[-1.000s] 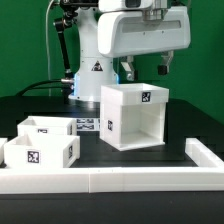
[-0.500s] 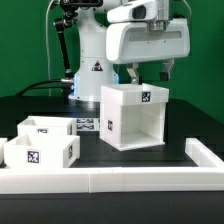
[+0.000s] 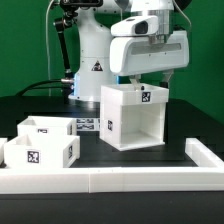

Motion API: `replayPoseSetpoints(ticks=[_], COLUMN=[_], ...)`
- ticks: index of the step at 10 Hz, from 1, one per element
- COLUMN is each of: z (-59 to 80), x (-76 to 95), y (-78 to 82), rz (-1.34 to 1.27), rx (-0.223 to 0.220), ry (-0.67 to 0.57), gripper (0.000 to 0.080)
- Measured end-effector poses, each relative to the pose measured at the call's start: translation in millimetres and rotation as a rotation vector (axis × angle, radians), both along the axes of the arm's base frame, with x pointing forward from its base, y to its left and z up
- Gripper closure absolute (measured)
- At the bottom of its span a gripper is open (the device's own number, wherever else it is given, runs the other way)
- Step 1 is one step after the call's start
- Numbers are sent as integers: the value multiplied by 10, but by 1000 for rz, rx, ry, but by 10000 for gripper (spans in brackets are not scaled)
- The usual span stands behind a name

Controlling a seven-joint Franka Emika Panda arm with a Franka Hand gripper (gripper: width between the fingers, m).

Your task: Assemble drawer

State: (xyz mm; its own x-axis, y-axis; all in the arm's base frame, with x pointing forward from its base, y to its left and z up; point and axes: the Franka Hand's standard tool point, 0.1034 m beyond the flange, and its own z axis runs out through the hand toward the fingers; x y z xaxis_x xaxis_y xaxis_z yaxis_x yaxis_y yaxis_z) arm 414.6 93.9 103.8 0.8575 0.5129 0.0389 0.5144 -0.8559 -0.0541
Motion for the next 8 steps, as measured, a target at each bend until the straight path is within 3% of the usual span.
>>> replayPoseSetpoints(ticks=[1,2,3,4,5,6,8], z=[-5,-14,-20,-20,-19,-15,-15], x=[-6,-13,-17,-17,-14,-7,-6], y=[3,1,0,0,-2,-2,-2], rz=[-5,-5,-5,-5,-5,-5,-5], rx=[0,0,0,0,0,0,0], ry=[3,5,7,7,6,4,4], gripper=[372,372,556,689,689,762,762])
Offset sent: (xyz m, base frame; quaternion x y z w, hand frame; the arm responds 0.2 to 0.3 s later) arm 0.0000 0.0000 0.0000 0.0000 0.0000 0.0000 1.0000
